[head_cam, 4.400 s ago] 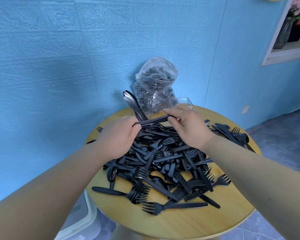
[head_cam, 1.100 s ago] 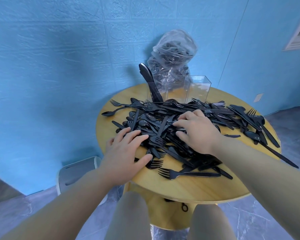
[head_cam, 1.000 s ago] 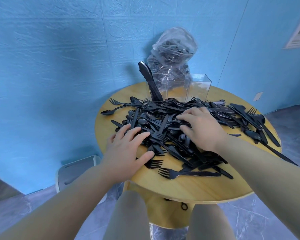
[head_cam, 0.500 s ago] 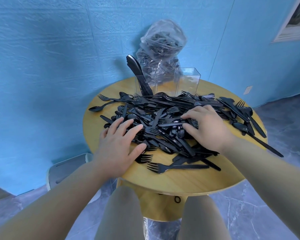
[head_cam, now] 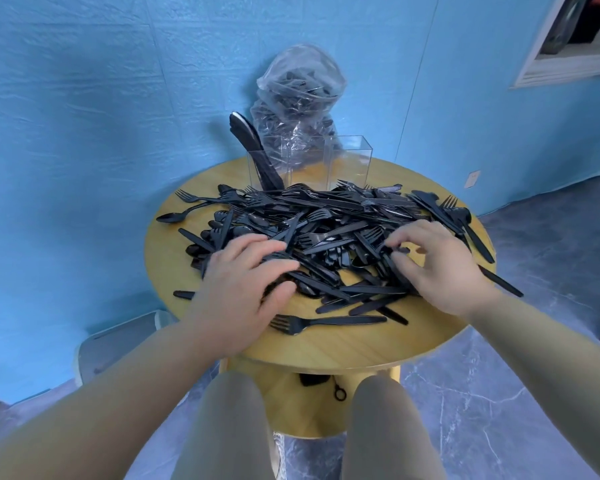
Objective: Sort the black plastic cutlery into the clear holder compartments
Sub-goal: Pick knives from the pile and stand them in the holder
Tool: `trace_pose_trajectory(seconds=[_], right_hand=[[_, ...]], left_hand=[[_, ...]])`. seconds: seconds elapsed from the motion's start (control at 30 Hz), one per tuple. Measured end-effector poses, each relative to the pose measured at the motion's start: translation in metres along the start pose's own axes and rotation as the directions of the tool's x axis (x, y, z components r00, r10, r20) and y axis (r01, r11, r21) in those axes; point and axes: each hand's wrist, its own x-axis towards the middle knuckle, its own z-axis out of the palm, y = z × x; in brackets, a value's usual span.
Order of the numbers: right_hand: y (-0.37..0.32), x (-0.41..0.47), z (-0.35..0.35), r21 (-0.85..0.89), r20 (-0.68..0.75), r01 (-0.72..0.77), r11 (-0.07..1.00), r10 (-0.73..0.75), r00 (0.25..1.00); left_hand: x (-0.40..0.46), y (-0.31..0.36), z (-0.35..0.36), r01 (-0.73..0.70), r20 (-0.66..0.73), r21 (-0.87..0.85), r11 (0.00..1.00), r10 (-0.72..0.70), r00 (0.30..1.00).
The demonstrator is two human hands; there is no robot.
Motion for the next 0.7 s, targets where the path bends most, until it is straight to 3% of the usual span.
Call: trace_pose_trajectory(seconds=[0.13,0.37,0.5,0.7], right_hand=[[0.015,-0.023,-0.015,0.014,-0.015,-0.062,0.998,0.063,0.998],[0.026,-0.04,-0.021,-0.096,0.161,-0.03,0.995,0.046,0.986],[0.031,-0.031,-0.018,-0.063,0.081,-0.043,0.997,0.048,0.996],[0.042,-0.017,-0.013,-0.056,0.001,-0.086,0.995,0.086,0.996]], left_hand=[[0.021,0.03,0.006,-0.151,0.136,0.001,0.989,0.149,0.979],[0.059,0.048,0.017,-0.179,0.388,0.107,0.978,0.125,0.913],[0.069,0.05,0.02,-0.16,0.404,0.119,0.98,0.099,0.909],[0.073,0.047,0.026,-0.084,0.305,0.122,0.989,0.043,0.951]])
